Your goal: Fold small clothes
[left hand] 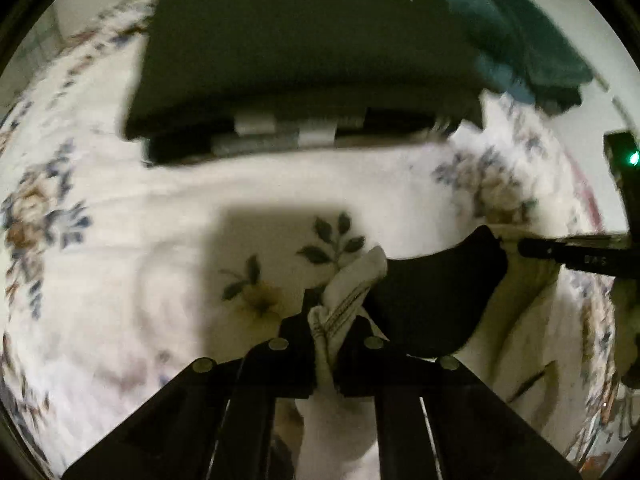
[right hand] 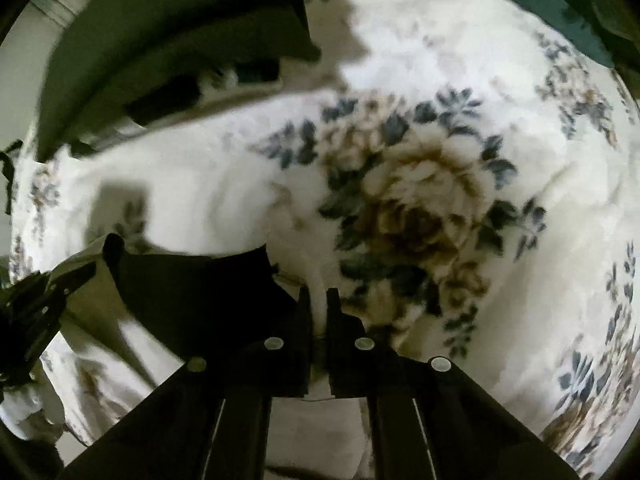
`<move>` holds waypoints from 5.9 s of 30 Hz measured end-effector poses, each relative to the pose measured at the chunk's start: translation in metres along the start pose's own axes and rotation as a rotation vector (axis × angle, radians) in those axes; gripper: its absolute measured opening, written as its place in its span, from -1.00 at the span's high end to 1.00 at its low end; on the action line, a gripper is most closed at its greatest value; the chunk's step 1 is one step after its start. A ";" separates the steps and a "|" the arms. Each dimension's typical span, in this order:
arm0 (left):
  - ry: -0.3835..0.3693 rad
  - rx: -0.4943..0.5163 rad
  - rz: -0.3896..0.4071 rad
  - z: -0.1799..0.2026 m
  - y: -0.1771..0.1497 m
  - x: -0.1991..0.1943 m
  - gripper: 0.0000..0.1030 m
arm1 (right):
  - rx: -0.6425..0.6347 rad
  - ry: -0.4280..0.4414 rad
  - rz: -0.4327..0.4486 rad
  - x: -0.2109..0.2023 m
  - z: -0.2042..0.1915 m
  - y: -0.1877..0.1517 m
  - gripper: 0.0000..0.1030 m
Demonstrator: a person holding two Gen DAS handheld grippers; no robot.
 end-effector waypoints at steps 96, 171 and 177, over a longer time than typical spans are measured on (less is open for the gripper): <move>-0.325 -0.702 0.063 -0.027 -0.256 -0.091 -0.30 | 0.480 0.425 -0.262 -0.005 0.112 -0.309 -0.39; 0.141 -0.210 0.165 -0.098 0.240 -0.029 -0.24 | 0.026 -0.166 0.158 -0.069 -0.036 0.214 -0.25; 0.220 -0.152 0.167 -0.067 0.223 -0.040 -0.99 | 0.019 -0.289 0.180 -0.093 -0.038 0.180 -0.98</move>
Point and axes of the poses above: each gripper's, at about its wrist camera, not at the fingertips, and x roughly the way its jaws point, z to its right, y to its top, the point moved 8 cm from there along x, roughly the way its jaws point, and after that the axes turned 9 degrees about -y, right-handed, at the moved point
